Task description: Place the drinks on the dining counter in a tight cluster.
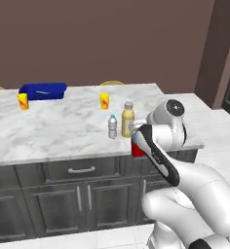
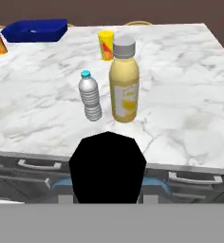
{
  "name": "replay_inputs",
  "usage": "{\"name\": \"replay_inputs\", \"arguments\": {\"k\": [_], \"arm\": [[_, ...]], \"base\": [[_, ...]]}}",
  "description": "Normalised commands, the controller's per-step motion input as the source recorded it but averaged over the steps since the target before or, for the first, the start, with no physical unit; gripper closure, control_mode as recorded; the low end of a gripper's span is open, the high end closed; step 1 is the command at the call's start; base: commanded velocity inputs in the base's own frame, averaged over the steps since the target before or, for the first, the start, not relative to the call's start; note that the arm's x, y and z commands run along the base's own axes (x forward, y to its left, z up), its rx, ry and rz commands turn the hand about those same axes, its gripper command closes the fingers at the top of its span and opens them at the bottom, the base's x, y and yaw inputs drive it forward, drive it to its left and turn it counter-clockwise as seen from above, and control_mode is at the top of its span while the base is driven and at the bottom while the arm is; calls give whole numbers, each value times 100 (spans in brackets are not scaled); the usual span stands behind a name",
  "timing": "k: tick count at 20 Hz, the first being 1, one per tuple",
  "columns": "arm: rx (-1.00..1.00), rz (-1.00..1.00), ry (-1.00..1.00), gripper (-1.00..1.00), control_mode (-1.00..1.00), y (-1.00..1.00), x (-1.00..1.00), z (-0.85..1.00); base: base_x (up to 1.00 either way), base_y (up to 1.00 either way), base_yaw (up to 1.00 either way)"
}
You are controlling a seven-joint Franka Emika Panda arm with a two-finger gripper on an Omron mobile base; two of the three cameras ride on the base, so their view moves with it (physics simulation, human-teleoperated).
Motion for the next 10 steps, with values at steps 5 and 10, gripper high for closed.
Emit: {"name": "replay_inputs", "arguments": {"k": [5, 10], "arm": [[0, 0, 0, 100, 100, 0, 0, 0], [0, 0, 0, 100, 100, 0, 0, 0]], "base": [[10, 22, -74], [31, 37, -41]]}}
